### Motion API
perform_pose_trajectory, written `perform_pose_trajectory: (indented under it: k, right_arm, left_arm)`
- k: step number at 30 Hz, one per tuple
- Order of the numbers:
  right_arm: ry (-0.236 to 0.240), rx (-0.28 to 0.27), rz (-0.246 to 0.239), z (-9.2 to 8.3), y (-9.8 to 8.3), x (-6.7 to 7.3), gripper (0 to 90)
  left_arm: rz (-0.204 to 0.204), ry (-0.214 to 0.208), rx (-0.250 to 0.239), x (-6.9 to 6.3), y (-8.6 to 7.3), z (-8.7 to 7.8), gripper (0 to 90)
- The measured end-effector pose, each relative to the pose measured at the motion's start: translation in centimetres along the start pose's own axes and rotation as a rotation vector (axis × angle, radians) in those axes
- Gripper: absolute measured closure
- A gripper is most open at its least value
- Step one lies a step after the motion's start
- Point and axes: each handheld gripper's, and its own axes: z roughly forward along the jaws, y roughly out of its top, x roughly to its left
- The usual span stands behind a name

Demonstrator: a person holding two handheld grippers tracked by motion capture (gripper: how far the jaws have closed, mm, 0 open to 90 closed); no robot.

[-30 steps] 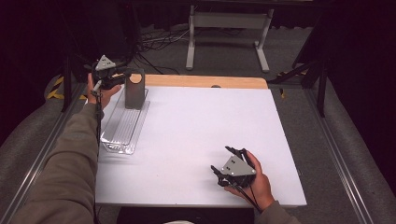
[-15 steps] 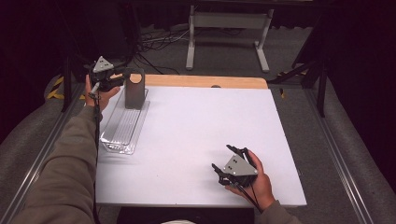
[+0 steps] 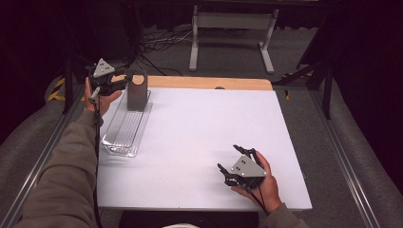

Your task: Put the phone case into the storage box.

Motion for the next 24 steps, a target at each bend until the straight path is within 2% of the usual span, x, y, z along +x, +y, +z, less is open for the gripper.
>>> perform_pose_trajectory:
  k: [5,7,15,19,22,24]
  right_arm:
    - [-0.004,-0.007,0.010,-0.1,-0.1,-0.4,22.4]
    - [-0.005,-0.008,0.022,-0.2,-0.3,-0.6,22.4]
    - [-0.003,-0.019,0.039,-0.2,-0.5,-1.0,22.5]
    - [0.001,-0.026,0.040,-0.2,-0.4,-1.1,22.5]
    - [0.004,-0.028,0.038,-0.1,-0.3,-1.1,22.6]
    - [0.005,-0.029,0.037,-0.1,-0.2,-1.1,22.6]
  left_arm:
    - [0.007,0.001,-0.007,-0.5,0.3,-0.3,53.7]
    - [0.003,0.001,-0.010,-0.6,0.3,-0.3,50.8]
    - [0.002,0.011,-0.012,-1.4,-0.1,-1.3,47.1]
    - [-0.020,0.005,-0.029,-1.6,-0.5,-2.0,46.1]
    - [-0.014,-0.012,-0.030,-1.9,-0.8,-2.6,47.7]
    - [-0.023,-0.018,-0.038,-2.1,-1.0,-3.0,48.3]
